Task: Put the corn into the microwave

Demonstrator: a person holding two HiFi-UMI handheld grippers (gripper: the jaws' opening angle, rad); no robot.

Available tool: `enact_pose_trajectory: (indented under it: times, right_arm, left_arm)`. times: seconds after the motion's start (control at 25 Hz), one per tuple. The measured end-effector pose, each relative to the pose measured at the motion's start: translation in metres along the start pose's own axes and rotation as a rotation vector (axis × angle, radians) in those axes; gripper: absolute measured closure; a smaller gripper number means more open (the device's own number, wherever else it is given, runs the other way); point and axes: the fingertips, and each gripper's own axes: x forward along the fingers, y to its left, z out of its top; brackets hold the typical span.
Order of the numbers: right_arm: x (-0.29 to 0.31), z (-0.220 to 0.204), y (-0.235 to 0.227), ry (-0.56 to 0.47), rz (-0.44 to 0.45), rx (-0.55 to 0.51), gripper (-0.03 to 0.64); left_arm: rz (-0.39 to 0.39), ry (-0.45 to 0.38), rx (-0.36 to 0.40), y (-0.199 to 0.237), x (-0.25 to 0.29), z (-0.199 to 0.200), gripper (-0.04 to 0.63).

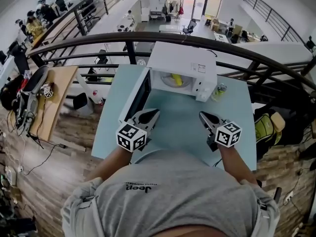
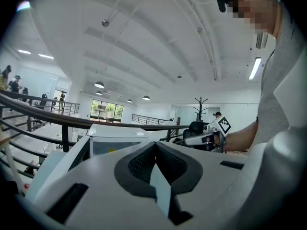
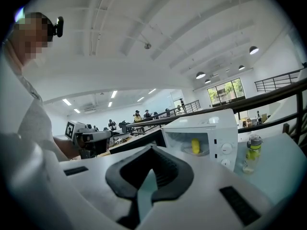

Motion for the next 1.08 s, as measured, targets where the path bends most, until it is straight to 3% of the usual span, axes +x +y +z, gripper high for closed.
enact_pose_trajectory:
  times: [1.08]
  right_arm:
    - [0.0002,-0.0039,0.0053,0.027,0.012,-0.046,0.6]
  left_arm:
    - [0.007,0.012,-0.011,0.0016,-0.0058,-0.0049,0.577]
